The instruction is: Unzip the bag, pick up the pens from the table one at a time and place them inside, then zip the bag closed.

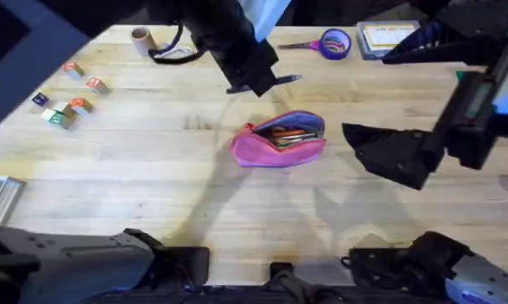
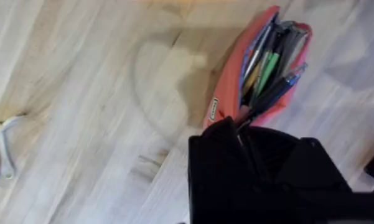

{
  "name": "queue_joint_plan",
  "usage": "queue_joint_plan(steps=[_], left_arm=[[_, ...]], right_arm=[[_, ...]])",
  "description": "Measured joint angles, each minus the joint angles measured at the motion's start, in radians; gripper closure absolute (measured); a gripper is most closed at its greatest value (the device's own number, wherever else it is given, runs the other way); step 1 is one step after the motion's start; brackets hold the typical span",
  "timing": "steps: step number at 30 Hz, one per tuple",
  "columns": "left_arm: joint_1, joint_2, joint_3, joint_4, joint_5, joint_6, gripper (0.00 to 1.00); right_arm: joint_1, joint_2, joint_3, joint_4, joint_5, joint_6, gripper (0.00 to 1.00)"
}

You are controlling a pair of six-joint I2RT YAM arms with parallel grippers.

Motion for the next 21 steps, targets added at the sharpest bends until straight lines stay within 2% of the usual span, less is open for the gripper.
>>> queue_joint_plan(steps=[4, 8, 16, 21], left_arm=[[-0.009, -0.001, -0.033, 0.035, 0.043, -0.012, 0.956], [-0.040, 0.014, -0.043, 0.077, 0.077, -0.049, 0.956], [-0.114, 0.082, -0.044, 0.091, 0.095, -0.186, 0.956], [-0.142, 0.152, -0.044, 0.130, 0.097, -0.231, 0.956]], right_arm=[[0.000, -0.032, 0.000, -0.013, 0.003, 0.000, 0.003], [0.000, -0.066, 0.000, -0.022, 0.003, 0.000, 0.003], [0.000, -0.097, 0.000, -0.023, 0.003, 0.000, 0.003], [0.000, -0.097, 0.000, -0.023, 0.005, 0.008, 0.003]])
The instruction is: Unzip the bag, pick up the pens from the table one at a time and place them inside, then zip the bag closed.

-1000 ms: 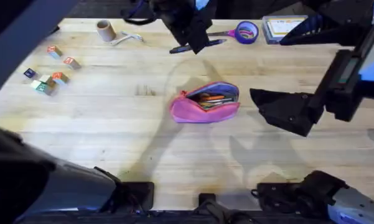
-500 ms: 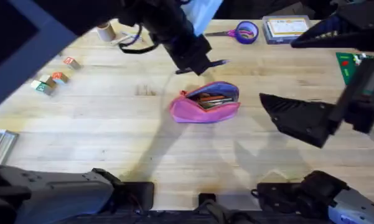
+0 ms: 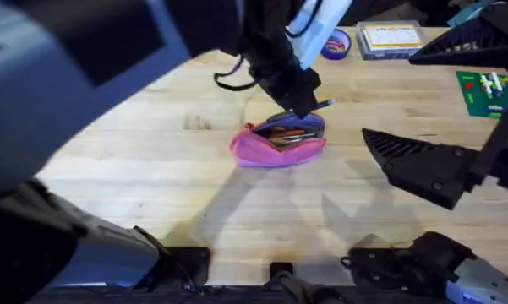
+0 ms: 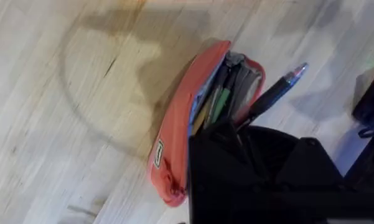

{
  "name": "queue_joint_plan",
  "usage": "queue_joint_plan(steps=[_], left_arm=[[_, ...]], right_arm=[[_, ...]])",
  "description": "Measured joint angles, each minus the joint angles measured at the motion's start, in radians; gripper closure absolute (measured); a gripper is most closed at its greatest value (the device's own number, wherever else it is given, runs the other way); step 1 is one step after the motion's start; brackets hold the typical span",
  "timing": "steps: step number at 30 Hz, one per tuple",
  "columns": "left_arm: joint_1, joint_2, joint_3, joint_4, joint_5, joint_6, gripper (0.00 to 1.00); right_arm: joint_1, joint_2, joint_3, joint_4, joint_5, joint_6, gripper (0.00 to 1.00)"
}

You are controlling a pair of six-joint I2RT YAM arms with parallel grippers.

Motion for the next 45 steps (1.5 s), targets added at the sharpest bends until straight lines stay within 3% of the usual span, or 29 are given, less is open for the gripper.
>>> queue_joint_plan(steps=[10, 14, 20, 41, 43, 45], left_arm=[[-0.017, 0.096, 0.000, 0.006, -0.002, -0.053, 0.956], [-0.017, 0.136, -0.001, -0.046, -0.068, -0.058, 0.956], [-0.017, 0.165, -0.003, -0.084, -0.100, -0.061, 0.956], [-0.078, 0.170, -0.071, -0.021, -0.129, -0.060, 0.952], [-0.078, 0.170, -0.071, -0.021, -0.132, -0.059, 0.837], [-0.078, 0.170, -0.071, -0.021, -0.132, -0.060, 0.511]], right_arm=[[0.000, 0.000, 0.000, 0.000, 0.001, 0.003, 0.004], [0.000, 0.000, 0.000, 0.000, 0.001, 0.003, 0.003], [0.000, 0.000, 0.000, 0.000, 0.001, 0.003, 0.003], [0.000, 0.000, 0.000, 0.000, 0.001, 0.003, 0.003], [0.000, 0.000, 0.000, 0.000, 0.001, 0.003, 0.003], [0.000, 0.000, 0.000, 0.000, 0.001, 0.003, 0.003]])
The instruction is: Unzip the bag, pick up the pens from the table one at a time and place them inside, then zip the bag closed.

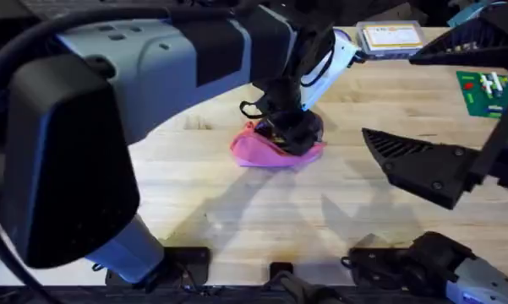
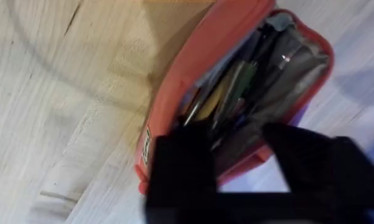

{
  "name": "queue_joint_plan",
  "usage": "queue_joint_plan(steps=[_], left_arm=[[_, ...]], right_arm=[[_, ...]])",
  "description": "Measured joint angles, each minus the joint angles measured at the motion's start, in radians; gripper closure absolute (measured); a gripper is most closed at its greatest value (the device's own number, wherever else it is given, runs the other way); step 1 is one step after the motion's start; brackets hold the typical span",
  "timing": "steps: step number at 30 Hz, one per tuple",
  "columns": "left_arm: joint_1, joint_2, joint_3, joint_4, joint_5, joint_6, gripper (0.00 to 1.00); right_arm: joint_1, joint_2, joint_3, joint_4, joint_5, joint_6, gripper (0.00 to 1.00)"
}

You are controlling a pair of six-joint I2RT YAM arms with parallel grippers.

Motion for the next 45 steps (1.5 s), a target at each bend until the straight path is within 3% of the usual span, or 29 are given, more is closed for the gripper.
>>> queue_joint_plan(steps=[3, 4, 17, 25, 31, 32, 40, 45], left_arm=[[0.000, 0.000, 0.000, 0.000, -0.002, -0.002, 0.070], [0.000, 0.000, 0.000, 0.000, -0.003, -0.001, 0.021], [0.000, -0.006, 0.007, -0.022, -0.003, -0.001, 0.006], [0.023, -0.174, 0.008, -0.002, -0.003, 0.012, 0.006], [0.118, -0.280, 0.016, -0.003, 0.009, 0.035, 0.006], [0.199, -0.324, 0.016, -0.004, 0.054, 0.080, 0.006], [0.375, -0.403, 0.016, -0.019, 0.144, 0.212, 0.007], [0.468, -0.404, 0.016, -0.023, 0.151, 0.244, 0.008]], right_arm=[[0.000, 0.000, 0.000, 0.000, 0.000, 0.000, 0.003], [0.000, 0.000, 0.000, -0.002, 0.000, 0.000, 0.003], [0.000, 0.000, 0.000, -0.011, 0.000, 0.000, 0.003], [0.000, 0.000, 0.000, -0.011, 0.000, 0.000, 0.003], [0.000, 0.000, 0.000, -0.011, 0.001, 0.000, 0.003], [0.000, 0.000, 0.000, -0.011, 0.007, 0.000, 0.003], [0.000, 0.000, 0.000, -0.008, 0.079, 0.016, 0.003], [0.000, 0.000, 0.000, -0.064, 0.095, 0.026, 0.003]])
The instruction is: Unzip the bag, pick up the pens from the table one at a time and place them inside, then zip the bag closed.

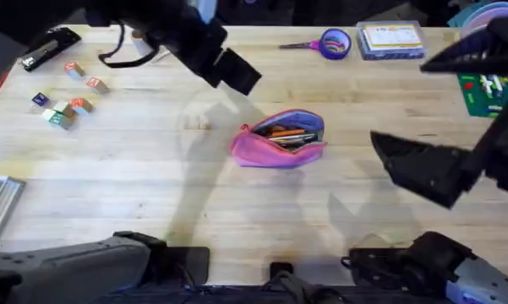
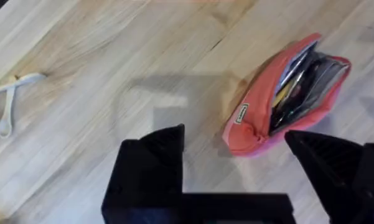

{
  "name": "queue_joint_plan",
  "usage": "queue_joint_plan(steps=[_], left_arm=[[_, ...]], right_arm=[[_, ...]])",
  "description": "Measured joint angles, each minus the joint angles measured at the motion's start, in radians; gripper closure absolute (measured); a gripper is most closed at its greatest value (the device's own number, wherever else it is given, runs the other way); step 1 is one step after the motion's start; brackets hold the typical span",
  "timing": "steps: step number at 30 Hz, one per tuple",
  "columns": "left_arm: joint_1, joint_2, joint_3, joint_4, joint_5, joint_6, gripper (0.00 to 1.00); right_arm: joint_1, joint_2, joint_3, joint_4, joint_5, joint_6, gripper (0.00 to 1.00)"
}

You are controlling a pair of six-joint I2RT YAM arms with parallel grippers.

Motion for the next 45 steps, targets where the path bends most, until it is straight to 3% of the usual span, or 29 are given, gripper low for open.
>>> queue_joint_plan(steps=[5, 19, 26, 30, 33, 34, 41, 45], left_arm=[[0.024, 0.001, 0.000, -0.049, 0.000, 0.011, 0.006], [0.024, 0.001, 0.000, -0.057, -0.005, 0.056, 0.007], [0.024, 0.001, 0.000, -0.056, -0.055, 0.059, 0.007], [0.024, 0.001, 0.000, -0.072, -0.082, 0.097, 0.008], [0.027, 0.001, 0.000, -0.146, -0.065, 0.186, 0.008], [0.042, 0.001, 0.000, -0.238, -0.012, 0.298, 0.007], [0.131, 0.001, 0.000, -0.453, 0.164, 0.628, 0.005], [0.178, 0.001, 0.000, -0.495, 0.236, 0.814, 0.006]], right_arm=[[0.000, 0.000, 0.000, -0.092, 0.003, 0.001, 0.003], [0.000, 0.000, 0.000, -0.086, 0.004, 0.003, 0.003], [0.000, 0.000, 0.000, -0.093, 0.007, 0.003, 0.003], [0.000, 0.000, 0.000, -0.099, 0.007, 0.003, 0.004], [0.000, 0.000, 0.000, -0.107, 0.007, 0.003, 0.004], [0.000, 0.000, 0.000, -0.116, 0.006, 0.003, 0.004], [0.000, 0.000, 0.000, -0.118, 0.006, 0.003, 0.004], [0.000, 0.000, 0.000, -0.118, 0.006, 0.003, 0.004]])
